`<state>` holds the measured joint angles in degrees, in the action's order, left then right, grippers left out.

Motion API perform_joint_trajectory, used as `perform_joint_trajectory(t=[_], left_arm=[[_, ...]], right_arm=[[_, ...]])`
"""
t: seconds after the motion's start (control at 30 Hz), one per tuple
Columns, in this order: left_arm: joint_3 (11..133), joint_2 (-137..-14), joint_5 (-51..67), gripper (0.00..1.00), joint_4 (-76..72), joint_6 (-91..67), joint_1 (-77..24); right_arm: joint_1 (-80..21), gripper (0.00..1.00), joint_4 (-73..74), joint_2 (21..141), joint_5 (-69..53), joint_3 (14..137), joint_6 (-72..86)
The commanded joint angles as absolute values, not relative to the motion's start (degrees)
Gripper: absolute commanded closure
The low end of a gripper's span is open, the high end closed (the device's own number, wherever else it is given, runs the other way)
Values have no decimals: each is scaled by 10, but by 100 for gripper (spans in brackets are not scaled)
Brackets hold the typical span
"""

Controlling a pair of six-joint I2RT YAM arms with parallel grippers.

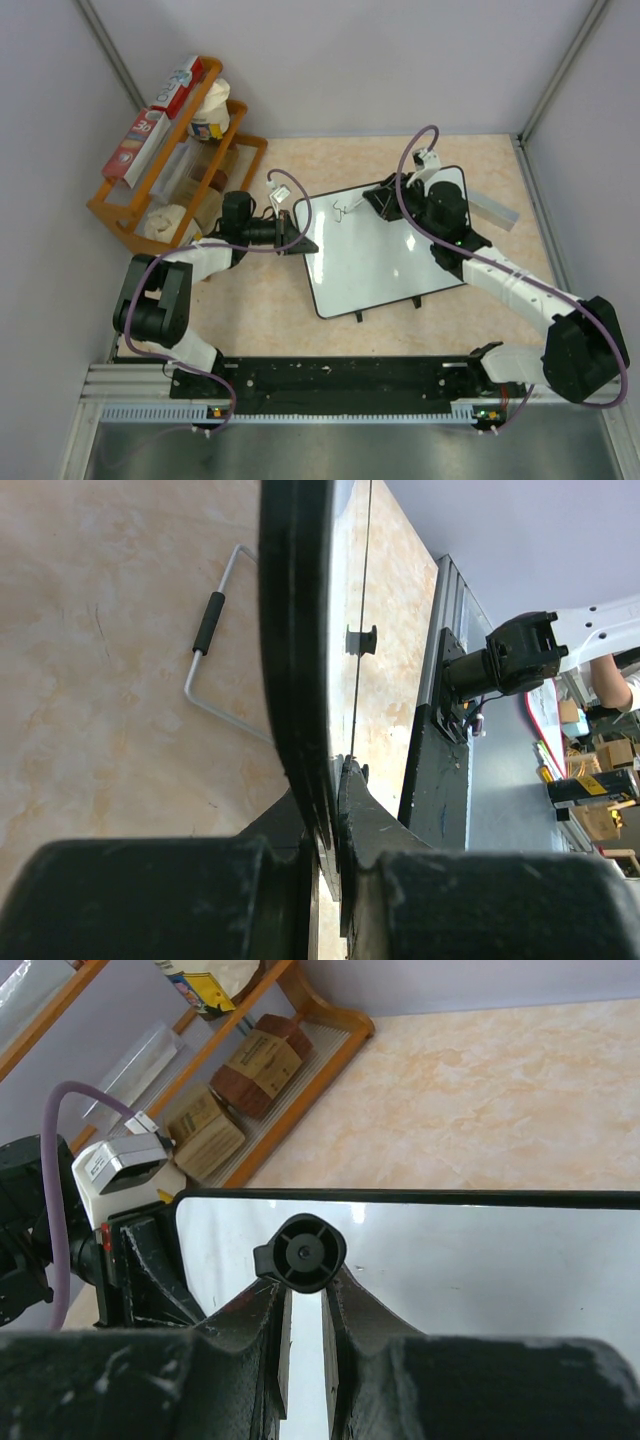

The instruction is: Write a sentence on the whiteboard

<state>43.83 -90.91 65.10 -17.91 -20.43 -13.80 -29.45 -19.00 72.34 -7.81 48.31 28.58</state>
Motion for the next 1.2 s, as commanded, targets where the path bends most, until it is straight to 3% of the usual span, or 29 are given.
perform_joint_trajectory(t=[0.0, 1.17], left_arm=[[417, -935, 568, 100, -139, -56, -160], [420, -937, 565, 100, -137, -55, -162]], right_arm=[[-291, 100, -194, 709, -75, 471, 273], [-284, 100, -200, 642, -53, 454, 291]])
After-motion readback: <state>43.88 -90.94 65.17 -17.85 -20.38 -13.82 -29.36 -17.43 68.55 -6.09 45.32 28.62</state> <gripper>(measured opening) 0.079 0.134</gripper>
